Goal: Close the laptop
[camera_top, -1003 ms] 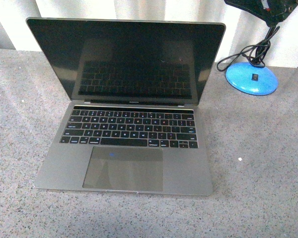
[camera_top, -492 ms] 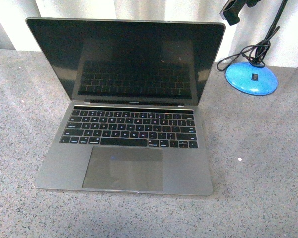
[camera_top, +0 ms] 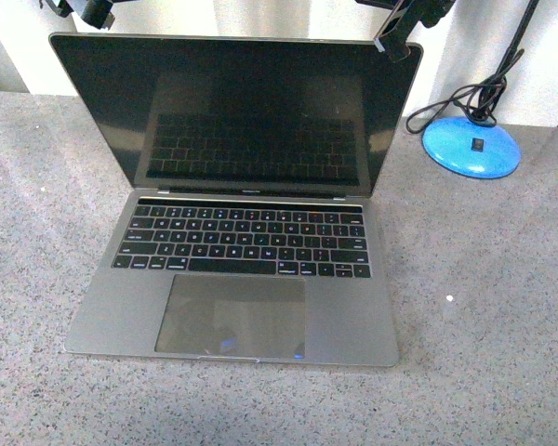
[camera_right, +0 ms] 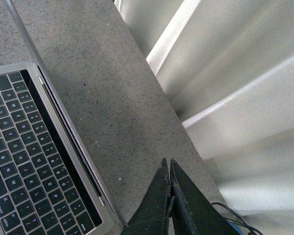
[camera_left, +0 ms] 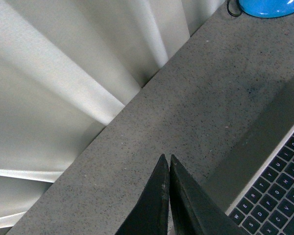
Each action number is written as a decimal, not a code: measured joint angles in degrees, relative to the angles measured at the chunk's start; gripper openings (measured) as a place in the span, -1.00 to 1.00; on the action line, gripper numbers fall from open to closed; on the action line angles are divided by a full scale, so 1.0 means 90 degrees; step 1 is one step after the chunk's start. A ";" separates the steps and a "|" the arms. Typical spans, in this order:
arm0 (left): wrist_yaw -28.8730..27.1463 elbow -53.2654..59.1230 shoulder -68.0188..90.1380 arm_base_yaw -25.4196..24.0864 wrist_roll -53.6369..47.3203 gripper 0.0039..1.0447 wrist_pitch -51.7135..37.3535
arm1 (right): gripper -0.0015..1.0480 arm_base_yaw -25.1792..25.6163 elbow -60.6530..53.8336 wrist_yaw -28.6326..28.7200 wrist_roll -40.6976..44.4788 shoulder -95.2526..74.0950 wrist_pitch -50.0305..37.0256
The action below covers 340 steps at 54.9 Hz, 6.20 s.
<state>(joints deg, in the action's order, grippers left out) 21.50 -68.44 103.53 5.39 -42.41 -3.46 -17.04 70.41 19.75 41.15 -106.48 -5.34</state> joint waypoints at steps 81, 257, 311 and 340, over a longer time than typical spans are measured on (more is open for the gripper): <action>0.0372 0.0119 0.0160 0.0165 -0.0270 -0.94 0.0556 | -0.98 -0.0131 -0.0430 0.0126 -0.0204 -0.0155 -0.0165; 0.1090 0.2511 -0.0148 0.0559 0.0814 -0.94 -0.0364 | -0.98 -0.0651 -0.2987 0.0085 -0.0823 0.0301 -0.1350; 0.1307 0.2725 0.0537 0.0401 0.1132 -0.94 -0.0901 | -0.98 -0.0685 -0.3089 0.0085 -0.0891 -0.0418 -0.1778; 0.1413 0.2783 0.0697 0.0401 0.1277 -0.94 -0.1098 | -0.98 -0.0758 -0.3164 0.0083 -0.0964 -0.0517 -0.1885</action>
<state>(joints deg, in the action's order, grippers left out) 34.22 -43.40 109.80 8.99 -30.92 -13.34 -23.86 41.93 20.49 32.47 -111.13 -22.30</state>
